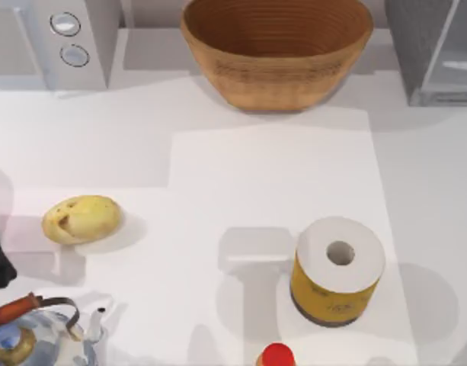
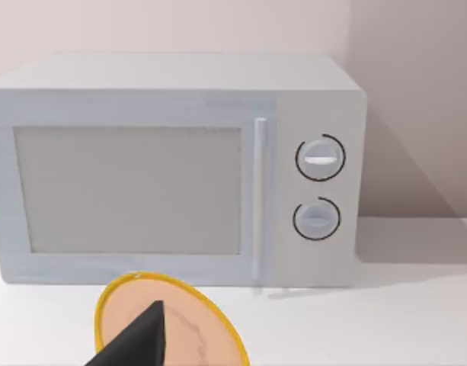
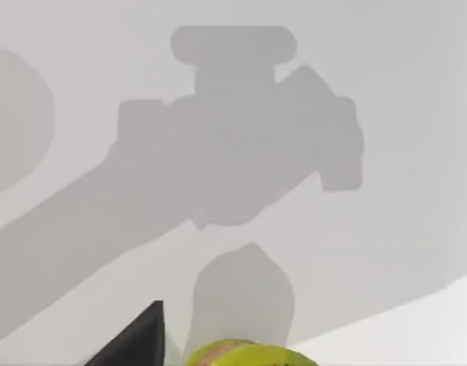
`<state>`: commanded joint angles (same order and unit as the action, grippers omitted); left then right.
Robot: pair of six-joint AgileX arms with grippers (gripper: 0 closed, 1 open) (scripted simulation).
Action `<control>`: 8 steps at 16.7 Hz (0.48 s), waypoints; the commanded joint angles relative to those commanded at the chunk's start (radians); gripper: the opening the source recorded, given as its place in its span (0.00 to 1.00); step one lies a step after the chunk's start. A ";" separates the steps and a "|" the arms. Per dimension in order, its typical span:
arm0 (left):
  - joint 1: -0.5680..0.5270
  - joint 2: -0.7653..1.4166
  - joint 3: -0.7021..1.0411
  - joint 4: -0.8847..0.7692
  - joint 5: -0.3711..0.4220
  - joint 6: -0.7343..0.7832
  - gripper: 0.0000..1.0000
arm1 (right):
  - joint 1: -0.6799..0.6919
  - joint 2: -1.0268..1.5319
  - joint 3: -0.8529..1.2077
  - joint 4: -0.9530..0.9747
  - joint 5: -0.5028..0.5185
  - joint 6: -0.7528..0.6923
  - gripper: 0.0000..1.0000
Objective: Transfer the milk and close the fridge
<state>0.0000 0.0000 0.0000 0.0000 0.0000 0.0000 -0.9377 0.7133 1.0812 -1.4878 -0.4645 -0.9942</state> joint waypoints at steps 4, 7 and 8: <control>0.000 0.000 0.000 0.000 0.000 0.000 1.00 | -0.340 0.396 0.113 0.011 -0.185 -0.392 1.00; 0.000 0.000 0.000 0.000 0.000 0.000 1.00 | -0.554 0.675 0.178 0.022 -0.307 -0.644 1.00; 0.000 0.000 0.000 0.000 0.000 0.000 1.00 | -0.616 0.759 0.195 0.026 -0.342 -0.717 1.00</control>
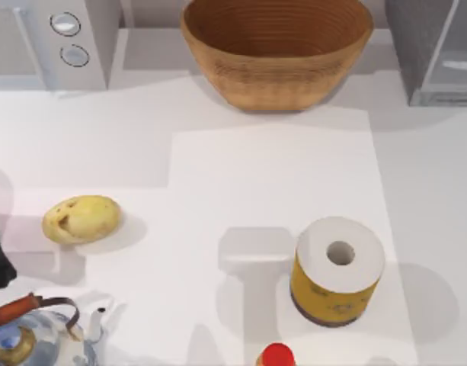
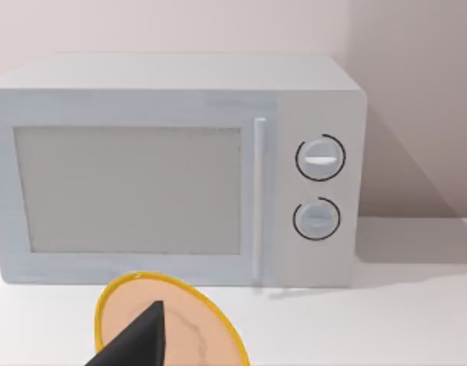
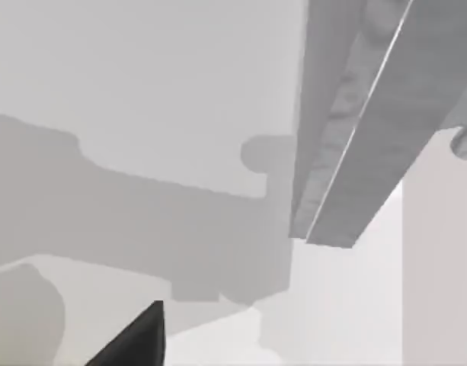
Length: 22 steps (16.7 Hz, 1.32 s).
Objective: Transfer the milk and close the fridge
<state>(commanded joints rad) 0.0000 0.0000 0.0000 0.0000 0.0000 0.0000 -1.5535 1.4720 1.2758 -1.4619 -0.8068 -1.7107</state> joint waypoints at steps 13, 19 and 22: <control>0.000 0.000 0.000 0.000 0.000 0.000 1.00 | -0.253 0.332 0.042 0.015 -0.144 -0.295 1.00; 0.000 0.000 0.000 0.000 0.000 0.000 1.00 | -0.133 0.340 0.051 0.217 -0.123 -0.072 1.00; 0.000 0.000 0.000 0.000 0.000 0.000 1.00 | -0.003 0.346 0.055 0.415 -0.093 0.177 1.00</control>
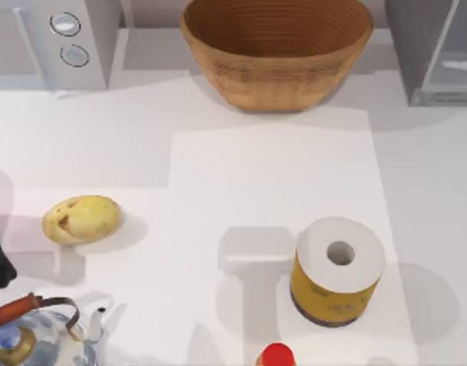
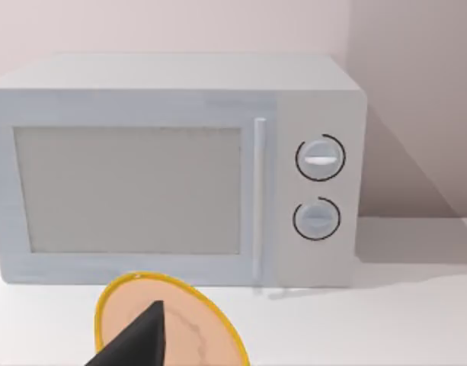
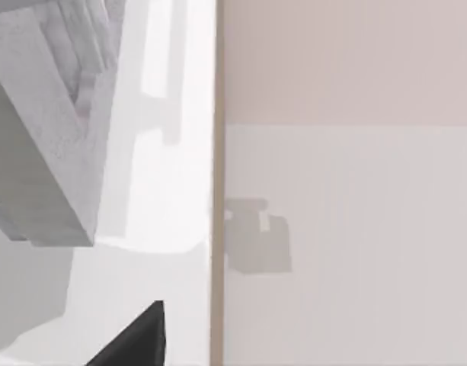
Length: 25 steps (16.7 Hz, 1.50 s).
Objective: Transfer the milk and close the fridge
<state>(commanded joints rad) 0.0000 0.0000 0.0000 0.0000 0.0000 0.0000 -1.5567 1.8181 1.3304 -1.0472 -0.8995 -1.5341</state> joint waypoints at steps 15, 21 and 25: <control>0.000 0.000 0.000 0.000 0.000 0.000 1.00 | 0.629 0.009 -0.040 0.766 0.164 0.916 1.00; 0.000 0.000 0.000 0.000 0.000 0.000 1.00 | 0.655 -0.007 -0.053 0.792 0.179 0.936 1.00; 0.000 0.000 0.000 0.000 0.000 0.000 1.00 | 0.830 -0.054 -0.096 0.882 0.312 1.057 1.00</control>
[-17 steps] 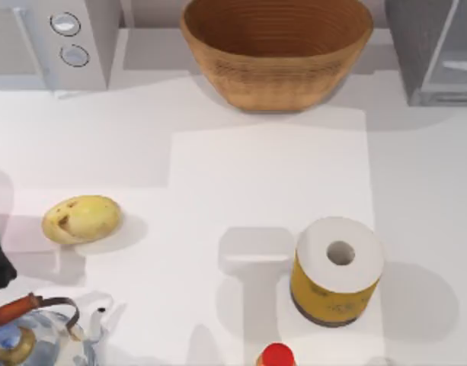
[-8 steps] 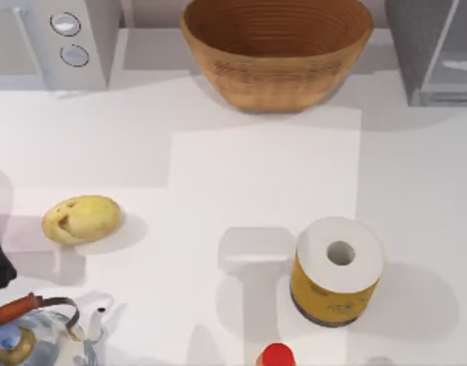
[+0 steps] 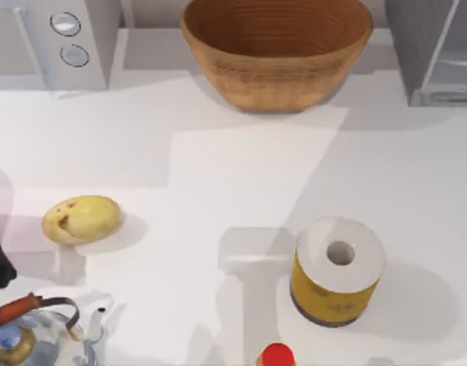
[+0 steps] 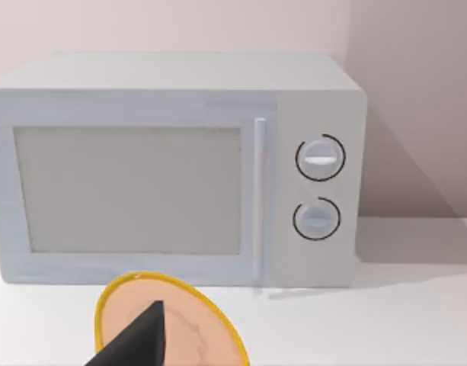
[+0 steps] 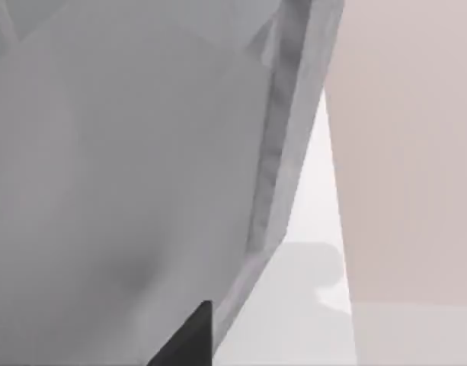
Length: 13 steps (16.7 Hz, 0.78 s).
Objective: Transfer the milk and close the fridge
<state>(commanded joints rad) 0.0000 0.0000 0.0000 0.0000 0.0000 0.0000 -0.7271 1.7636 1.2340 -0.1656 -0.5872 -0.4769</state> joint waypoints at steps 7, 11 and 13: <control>0.000 0.000 0.000 0.000 0.000 0.000 1.00 | 0.509 -0.068 -0.122 0.114 0.418 0.317 1.00; 0.000 0.000 0.000 0.000 0.000 0.000 1.00 | 0.676 -0.133 -0.207 0.197 0.564 0.459 1.00; 0.000 0.000 0.000 0.000 0.000 0.000 1.00 | 0.704 -0.144 -0.232 0.214 0.578 0.474 1.00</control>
<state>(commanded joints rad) 0.0000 0.0000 0.0000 0.0000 0.0000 0.0000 -0.0233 1.6193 1.0019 0.0480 -0.0096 -0.0034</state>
